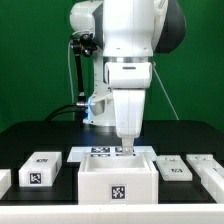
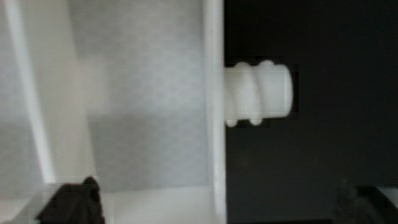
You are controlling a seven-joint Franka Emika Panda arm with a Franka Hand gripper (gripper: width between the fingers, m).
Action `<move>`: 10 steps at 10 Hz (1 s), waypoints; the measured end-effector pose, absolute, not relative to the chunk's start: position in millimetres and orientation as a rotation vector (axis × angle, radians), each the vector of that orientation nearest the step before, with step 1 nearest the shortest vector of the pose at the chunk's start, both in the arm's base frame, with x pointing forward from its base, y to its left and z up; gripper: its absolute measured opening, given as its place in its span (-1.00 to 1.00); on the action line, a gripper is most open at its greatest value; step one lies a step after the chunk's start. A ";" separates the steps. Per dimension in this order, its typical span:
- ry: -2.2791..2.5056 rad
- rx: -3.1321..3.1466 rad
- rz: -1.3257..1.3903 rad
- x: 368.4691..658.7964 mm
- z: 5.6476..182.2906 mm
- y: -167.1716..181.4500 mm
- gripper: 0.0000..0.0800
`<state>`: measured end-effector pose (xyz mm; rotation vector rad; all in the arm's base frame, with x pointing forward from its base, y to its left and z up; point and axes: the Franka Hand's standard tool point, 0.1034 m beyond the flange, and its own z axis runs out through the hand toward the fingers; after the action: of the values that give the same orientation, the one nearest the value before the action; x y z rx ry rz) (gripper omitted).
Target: Assemble cabinet
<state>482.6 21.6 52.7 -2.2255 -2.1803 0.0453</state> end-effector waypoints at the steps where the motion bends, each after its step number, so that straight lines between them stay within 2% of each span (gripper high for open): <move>1: -2.171 -2.221 0.055 480.1 43.9 21.8 0.63; 3: -2.169 -2.212 0.054 480.5 35.2 25.7 0.63; 6: -2.169 -2.216 0.049 481.0 34.3 25.1 0.59; 8: -2.168 -2.216 0.050 480.7 33.9 24.8 -0.28; 9: -2.168 -2.216 0.050 480.6 33.7 24.7 -0.63; 10: -2.167 -2.216 0.051 480.5 33.5 24.7 -0.63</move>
Offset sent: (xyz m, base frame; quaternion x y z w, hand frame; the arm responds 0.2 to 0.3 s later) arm 0.0109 0.0125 -0.0041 -0.0357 0.0120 -0.0177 0.9991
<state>480.5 24.7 33.5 -2.2163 -2.1674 0.0507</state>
